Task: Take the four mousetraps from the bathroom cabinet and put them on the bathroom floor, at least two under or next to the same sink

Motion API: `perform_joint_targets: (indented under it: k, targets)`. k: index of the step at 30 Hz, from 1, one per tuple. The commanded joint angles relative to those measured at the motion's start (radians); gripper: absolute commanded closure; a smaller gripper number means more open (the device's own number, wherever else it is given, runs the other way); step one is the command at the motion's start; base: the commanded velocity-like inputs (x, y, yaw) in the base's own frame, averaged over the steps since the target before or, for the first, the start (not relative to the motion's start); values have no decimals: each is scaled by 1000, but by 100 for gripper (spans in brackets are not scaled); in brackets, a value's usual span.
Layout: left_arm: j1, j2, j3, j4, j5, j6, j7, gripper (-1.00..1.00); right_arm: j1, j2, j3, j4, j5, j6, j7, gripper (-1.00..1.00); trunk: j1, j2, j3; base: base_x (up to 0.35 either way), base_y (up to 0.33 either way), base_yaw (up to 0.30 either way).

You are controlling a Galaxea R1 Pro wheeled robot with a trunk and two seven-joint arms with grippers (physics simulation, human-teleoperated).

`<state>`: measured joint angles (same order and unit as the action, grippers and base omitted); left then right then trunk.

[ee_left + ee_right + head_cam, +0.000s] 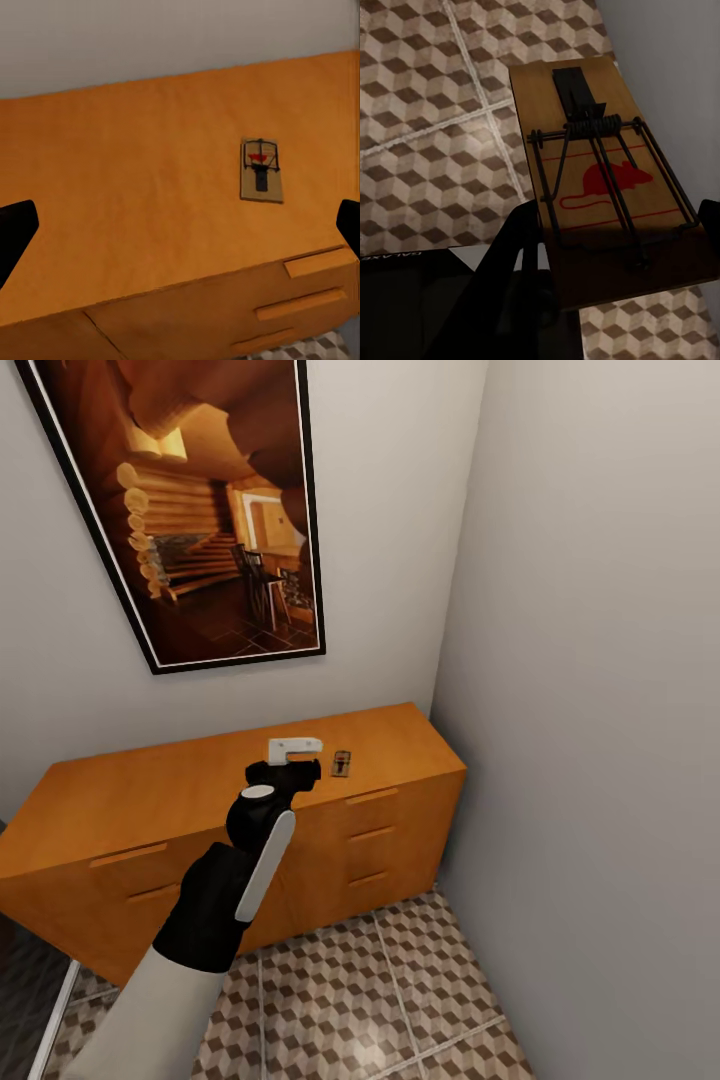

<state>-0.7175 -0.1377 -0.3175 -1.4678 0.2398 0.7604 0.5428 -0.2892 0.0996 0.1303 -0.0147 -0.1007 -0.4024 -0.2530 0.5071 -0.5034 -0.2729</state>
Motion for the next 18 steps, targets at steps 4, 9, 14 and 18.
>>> perform_joint_targets:
  k: [4,9,14,18]
  targets:
    - [-1,0,-67,2,12,-1,18,-100,-1,3,9,1,-11,-4,-3,100,0,-2,-2,0,0,0]
    - [-1,0,-125,16,12,0,19,-100,-1,5,9,1,-11,-4,-3,100,0,-2,-2,0,0,0]
    - [-1,0,-197,39,16,-2,19,-100,-1,8,9,1,-11,-4,-3,100,0,-2,-2,0,0,0]
    - [-1,1,-211,43,36,-2,19,-100,-1,8,9,1,-11,-4,-3,100,0,-2,-2,0,0,0]
